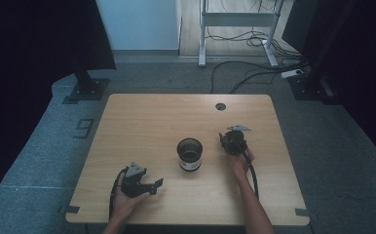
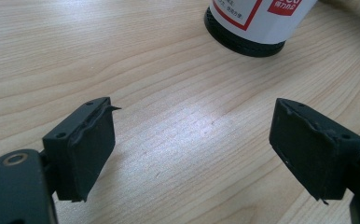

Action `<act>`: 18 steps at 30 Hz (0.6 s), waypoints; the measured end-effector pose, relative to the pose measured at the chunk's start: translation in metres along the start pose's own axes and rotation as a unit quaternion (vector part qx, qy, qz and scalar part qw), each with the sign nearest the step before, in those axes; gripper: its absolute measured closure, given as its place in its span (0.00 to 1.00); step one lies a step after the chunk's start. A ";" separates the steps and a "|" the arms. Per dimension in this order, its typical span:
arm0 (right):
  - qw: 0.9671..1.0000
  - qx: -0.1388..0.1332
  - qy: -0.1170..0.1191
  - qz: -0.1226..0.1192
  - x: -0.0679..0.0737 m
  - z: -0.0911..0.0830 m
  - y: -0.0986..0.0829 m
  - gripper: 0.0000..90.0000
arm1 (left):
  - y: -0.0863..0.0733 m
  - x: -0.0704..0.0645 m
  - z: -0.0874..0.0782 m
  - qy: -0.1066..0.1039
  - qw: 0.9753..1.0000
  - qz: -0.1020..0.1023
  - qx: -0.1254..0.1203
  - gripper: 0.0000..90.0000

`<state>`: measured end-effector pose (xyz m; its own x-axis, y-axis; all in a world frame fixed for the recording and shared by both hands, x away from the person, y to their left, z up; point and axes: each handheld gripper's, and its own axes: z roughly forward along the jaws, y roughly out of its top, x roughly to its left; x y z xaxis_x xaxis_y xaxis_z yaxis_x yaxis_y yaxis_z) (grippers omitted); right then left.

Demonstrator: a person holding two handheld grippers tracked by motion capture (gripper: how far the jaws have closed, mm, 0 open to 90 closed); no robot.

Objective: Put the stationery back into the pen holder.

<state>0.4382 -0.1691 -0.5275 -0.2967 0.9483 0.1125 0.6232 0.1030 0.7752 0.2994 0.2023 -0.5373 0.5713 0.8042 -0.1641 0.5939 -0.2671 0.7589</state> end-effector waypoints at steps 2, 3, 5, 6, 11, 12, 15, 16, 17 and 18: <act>1.000 -0.019 0.004 -0.001 0.001 -0.010 0.004 0.87 | 0.000 0.000 0.000 0.000 1.000 0.000 0.000 0.16; 1.000 -0.026 0.007 -0.003 0.002 -0.015 0.005 0.87 | 0.000 0.000 0.000 -0.001 1.000 0.000 -0.001 0.16; 0.999 -0.044 0.012 -0.005 0.004 -0.026 0.008 0.87 | 0.000 -0.001 0.000 -0.001 1.000 0.001 -0.001 0.16; 0.998 -0.053 0.014 -0.006 0.004 -0.030 0.009 0.87 | 0.000 -0.001 0.000 -0.001 1.000 0.001 0.000 0.16; 0.993 -0.108 0.041 -0.007 0.011 -0.058 0.014 0.87 | 0.000 -0.003 0.001 -0.003 1.000 0.003 0.002 0.16; 0.993 -0.108 0.041 -0.007 0.011 -0.058 0.014 0.87 | 0.000 -0.003 0.001 -0.004 1.000 0.004 0.003 0.16; 0.990 -0.129 0.051 -0.012 0.014 -0.072 0.017 0.87 | 0.000 -0.004 0.001 -0.004 1.000 0.007 0.005 0.16; 0.990 -0.134 0.053 -0.011 0.014 -0.074 0.018 0.87 | 0.000 -0.004 0.001 -0.004 1.000 0.007 0.006 0.16; 0.990 -0.134 0.053 -0.011 0.014 -0.074 0.018 0.87 | 0.000 -0.004 0.001 -0.004 1.000 0.007 0.006 0.16; 0.989 -0.138 0.056 -0.011 0.015 -0.077 0.019 0.87 | 0.000 -0.004 0.001 -0.005 1.000 0.008 0.006 0.16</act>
<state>0.3900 -0.1764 -0.4638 -0.3956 0.9061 0.1502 0.3992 0.0223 0.9166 0.2976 0.1983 -0.5376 0.5856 0.7951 -0.1581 0.5915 -0.2858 0.7540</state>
